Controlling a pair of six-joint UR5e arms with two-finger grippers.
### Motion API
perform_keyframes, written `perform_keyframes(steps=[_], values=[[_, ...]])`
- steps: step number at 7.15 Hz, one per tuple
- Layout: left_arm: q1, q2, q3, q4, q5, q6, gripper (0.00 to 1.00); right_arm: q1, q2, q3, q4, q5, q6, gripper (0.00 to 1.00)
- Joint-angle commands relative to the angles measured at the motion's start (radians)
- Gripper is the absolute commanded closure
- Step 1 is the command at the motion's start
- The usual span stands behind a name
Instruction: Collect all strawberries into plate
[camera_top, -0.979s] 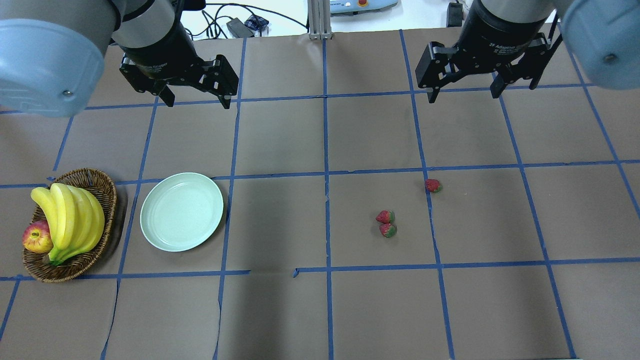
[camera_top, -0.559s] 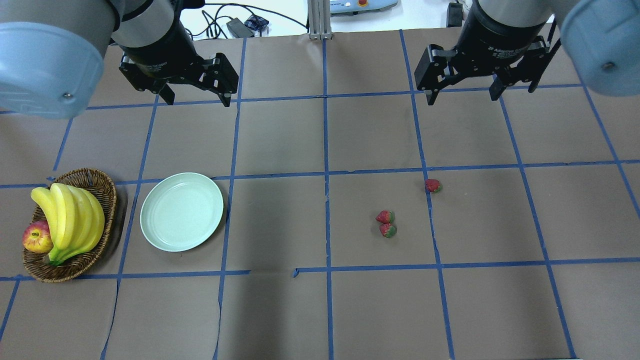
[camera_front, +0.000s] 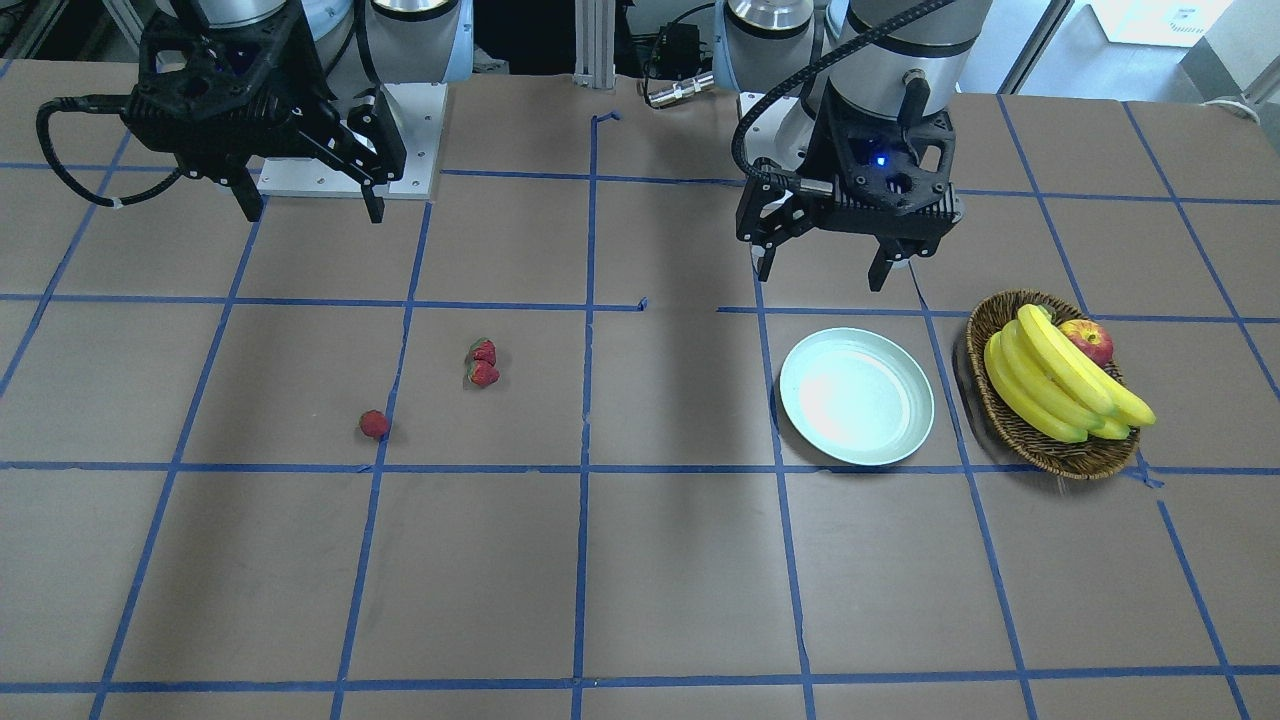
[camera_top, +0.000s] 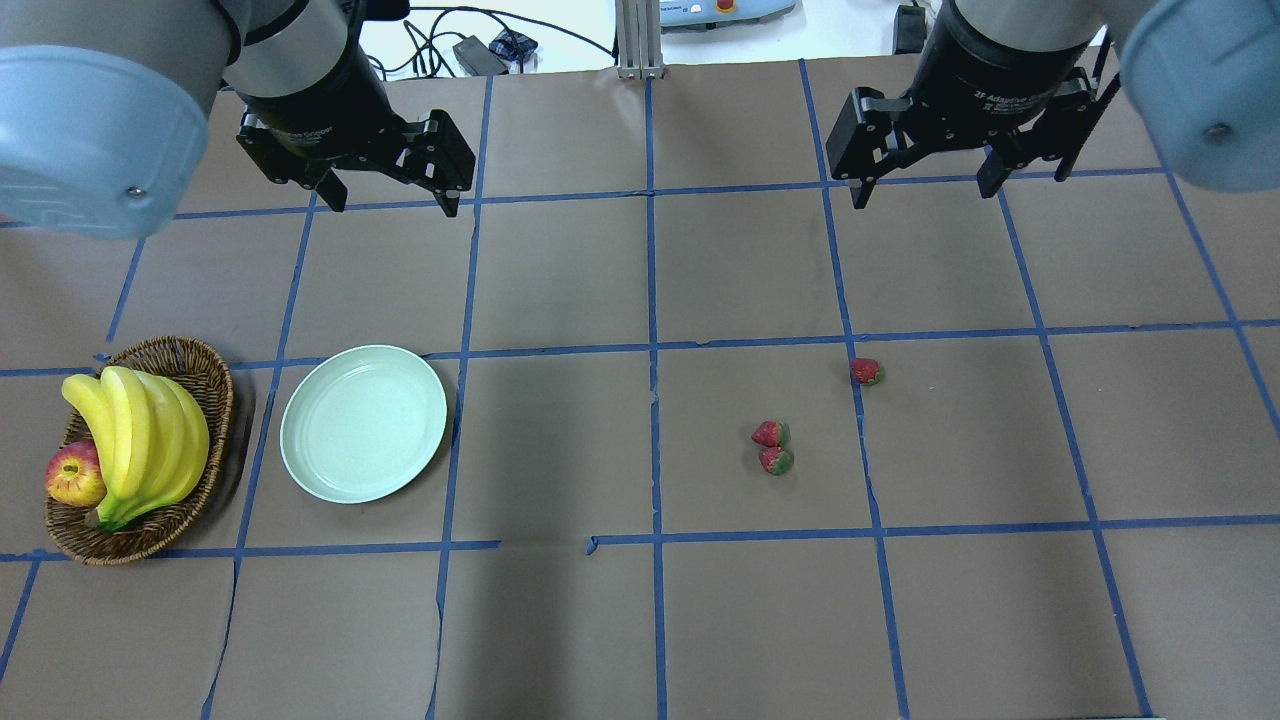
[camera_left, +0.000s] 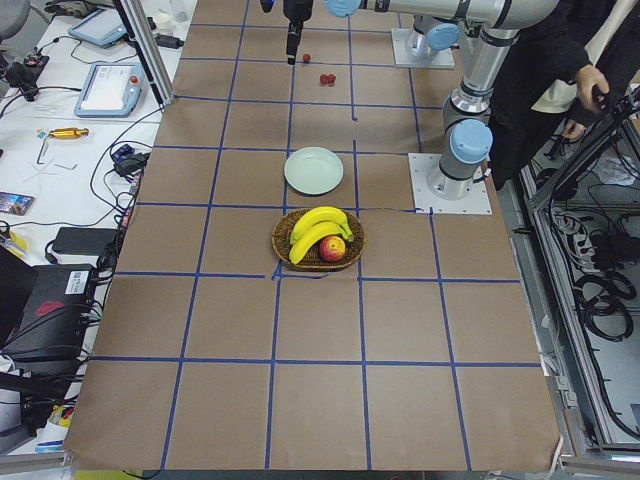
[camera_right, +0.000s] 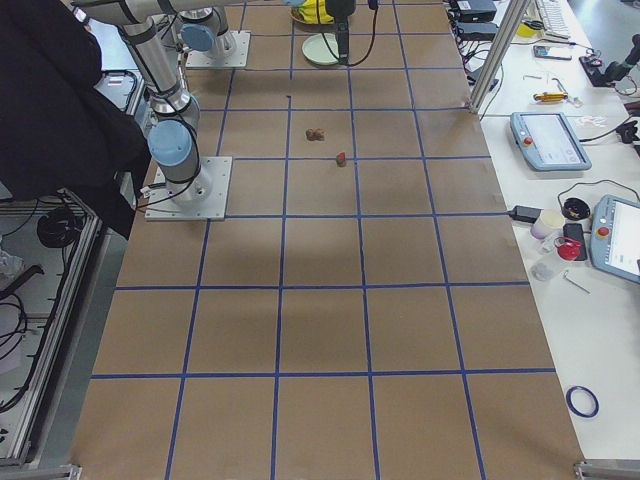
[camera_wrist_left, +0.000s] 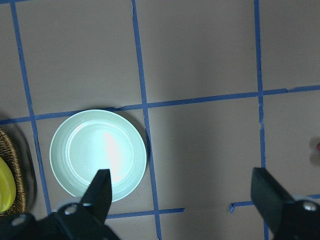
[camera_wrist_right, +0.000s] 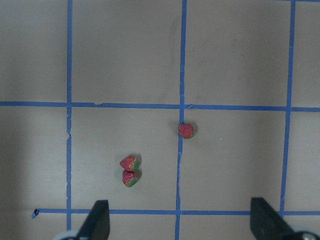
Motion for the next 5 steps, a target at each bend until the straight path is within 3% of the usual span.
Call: perform_keyframes(steps=[1,5], values=[[-0.001,-0.001,-0.001,-0.005,-0.006,-0.005,0.00,0.000,0.002,-0.004,0.002,0.003,0.007,0.00],[-0.001,0.001,-0.001,-0.007,-0.001,-0.011,0.00,-0.001,0.004,0.002,-0.003,0.006,0.007,0.00]])
